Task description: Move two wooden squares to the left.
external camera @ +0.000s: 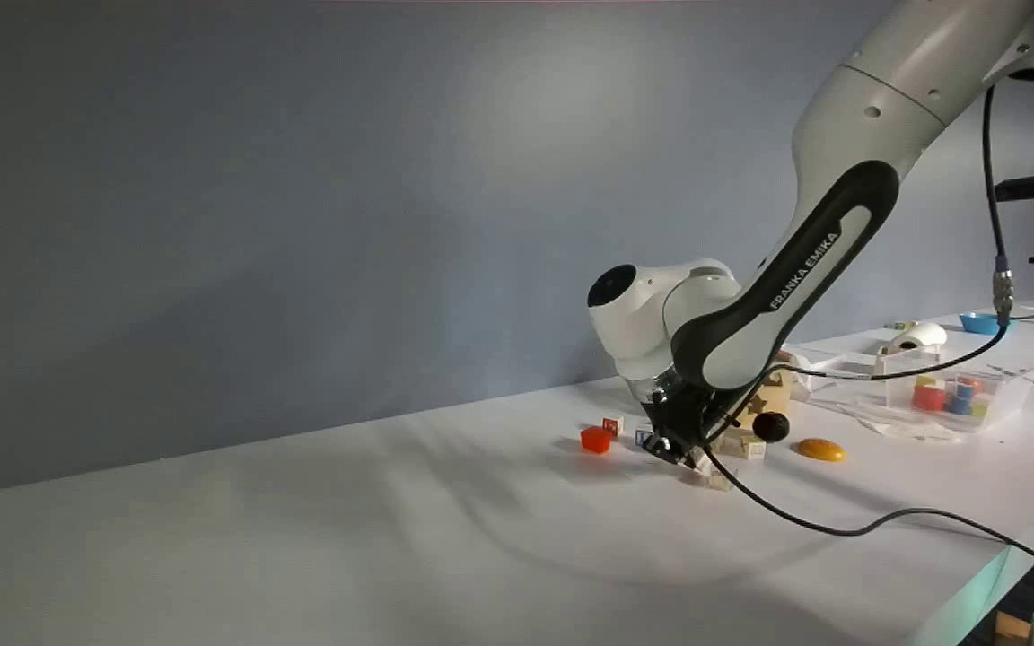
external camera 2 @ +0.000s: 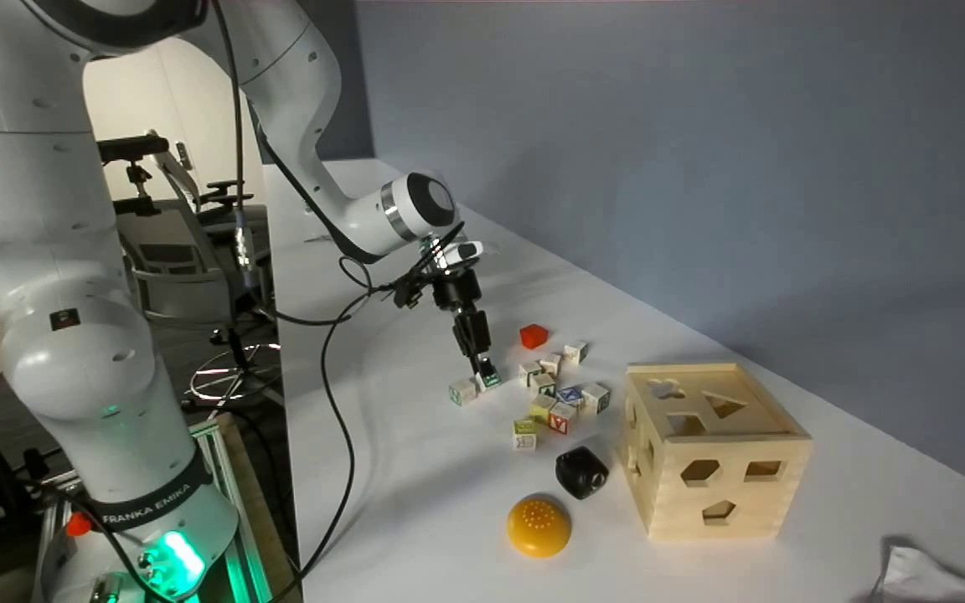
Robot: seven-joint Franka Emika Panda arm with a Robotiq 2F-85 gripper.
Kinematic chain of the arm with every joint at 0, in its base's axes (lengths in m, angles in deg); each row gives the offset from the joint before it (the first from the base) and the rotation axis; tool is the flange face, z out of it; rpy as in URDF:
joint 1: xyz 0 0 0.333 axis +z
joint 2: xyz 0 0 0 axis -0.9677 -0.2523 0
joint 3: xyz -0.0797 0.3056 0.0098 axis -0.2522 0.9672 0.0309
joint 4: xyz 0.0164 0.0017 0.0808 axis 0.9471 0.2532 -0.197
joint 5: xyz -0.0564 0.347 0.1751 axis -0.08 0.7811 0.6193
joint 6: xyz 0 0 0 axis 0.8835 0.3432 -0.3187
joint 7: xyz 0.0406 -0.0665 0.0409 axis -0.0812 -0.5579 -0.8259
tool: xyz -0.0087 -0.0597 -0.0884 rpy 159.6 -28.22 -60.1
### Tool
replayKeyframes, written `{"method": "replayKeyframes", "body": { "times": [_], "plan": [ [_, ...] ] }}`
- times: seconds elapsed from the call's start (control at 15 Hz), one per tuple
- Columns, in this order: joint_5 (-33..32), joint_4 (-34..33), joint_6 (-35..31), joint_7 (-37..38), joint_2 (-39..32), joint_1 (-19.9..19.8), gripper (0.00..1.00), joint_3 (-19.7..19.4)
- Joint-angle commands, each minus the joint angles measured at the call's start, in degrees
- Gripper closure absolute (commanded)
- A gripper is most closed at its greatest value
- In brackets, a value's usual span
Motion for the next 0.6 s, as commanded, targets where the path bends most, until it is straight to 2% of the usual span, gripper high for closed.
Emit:
{"method": "replayKeyframes", "body": {
  "times": [0.0,0.13,0.2,0.27,0.33,0.53],
  "plan": [
    [-2.57,-0.74,4.17,1.83,-1.70,-0.13,0.88,2.43],
    [-3.66,-0.72,4.89,1.22,-1.98,-0.18,0.87,3.07],
    [-4.37,-0.63,4.88,1.04,-1.99,-0.22,0.77,3.27],
    [-4.38,-0.65,5.26,0.61,-2.11,-0.24,0.39,3.47],
    [-4.73,-0.67,5.33,0.60,-2.19,-0.28,0.38,3.54],
    [-4.44,-0.64,4.84,-0.39,-2.30,-0.43,0.17,3.79]
  ]
}}
